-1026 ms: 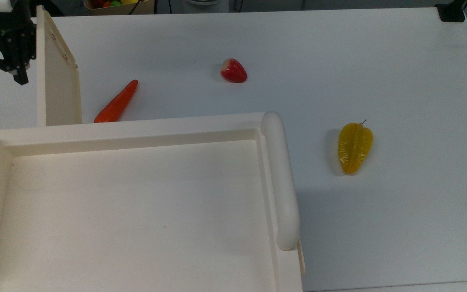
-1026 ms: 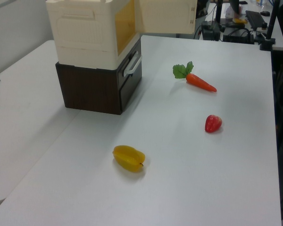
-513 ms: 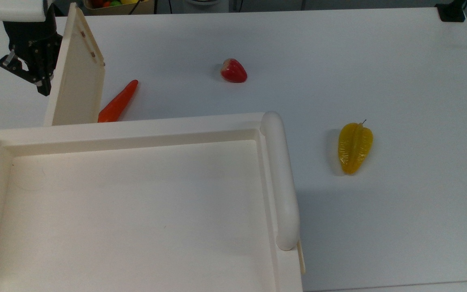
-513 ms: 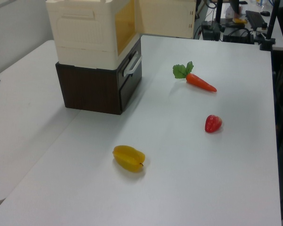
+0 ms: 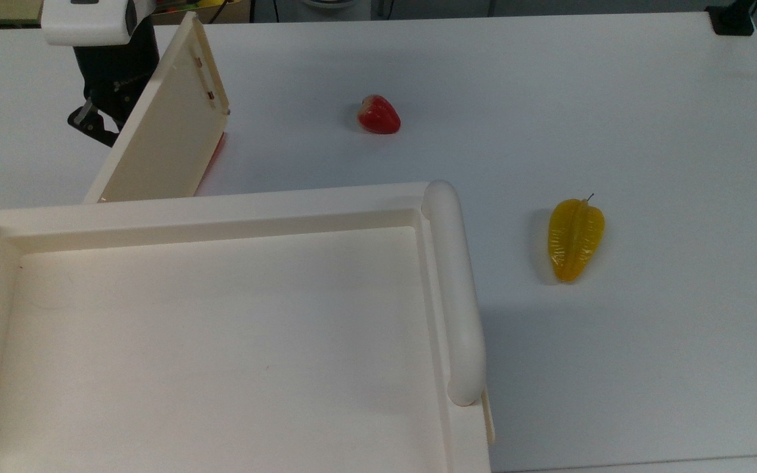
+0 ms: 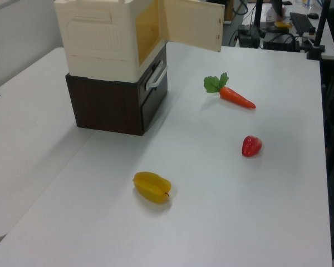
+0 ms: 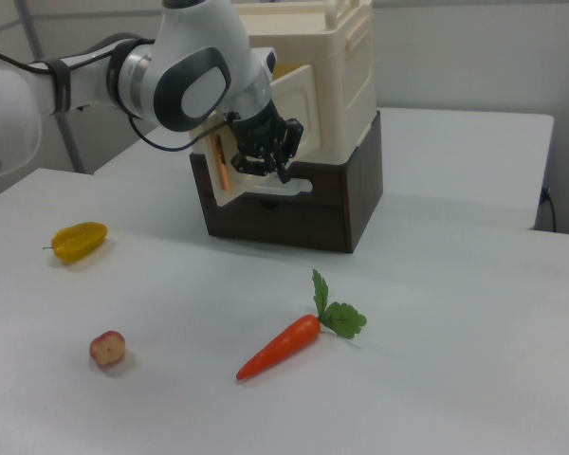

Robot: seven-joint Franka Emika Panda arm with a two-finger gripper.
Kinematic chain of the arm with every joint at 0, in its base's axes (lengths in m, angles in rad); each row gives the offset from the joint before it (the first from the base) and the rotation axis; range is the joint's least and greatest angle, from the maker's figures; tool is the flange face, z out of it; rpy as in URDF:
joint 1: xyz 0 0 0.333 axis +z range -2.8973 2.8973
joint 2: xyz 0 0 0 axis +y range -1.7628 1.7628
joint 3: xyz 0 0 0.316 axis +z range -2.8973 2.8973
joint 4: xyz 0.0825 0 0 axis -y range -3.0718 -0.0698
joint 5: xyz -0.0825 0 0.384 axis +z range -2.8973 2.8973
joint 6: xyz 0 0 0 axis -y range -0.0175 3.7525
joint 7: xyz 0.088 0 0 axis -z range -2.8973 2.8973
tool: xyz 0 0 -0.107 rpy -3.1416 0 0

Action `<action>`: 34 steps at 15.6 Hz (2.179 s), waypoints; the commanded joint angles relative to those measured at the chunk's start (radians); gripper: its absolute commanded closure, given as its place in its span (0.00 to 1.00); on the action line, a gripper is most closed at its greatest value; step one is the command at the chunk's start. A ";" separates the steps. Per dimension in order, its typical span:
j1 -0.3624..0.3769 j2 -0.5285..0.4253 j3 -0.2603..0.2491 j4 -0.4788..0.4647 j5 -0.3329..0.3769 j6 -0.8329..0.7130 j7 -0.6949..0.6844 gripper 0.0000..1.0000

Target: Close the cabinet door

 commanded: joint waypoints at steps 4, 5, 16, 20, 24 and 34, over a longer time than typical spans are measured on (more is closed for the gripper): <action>0.049 -0.013 -0.002 -0.005 0.034 -0.007 0.160 0.99; 0.052 -0.012 -0.001 -0.005 0.051 -0.004 0.178 0.99; 0.158 0.005 0.001 -0.004 0.103 0.144 0.610 0.98; 0.184 0.019 0.002 -0.002 0.100 0.209 0.722 0.98; 0.214 0.071 0.001 0.039 0.089 0.289 0.848 0.98; 0.237 0.137 -0.001 0.094 0.078 0.494 1.029 0.98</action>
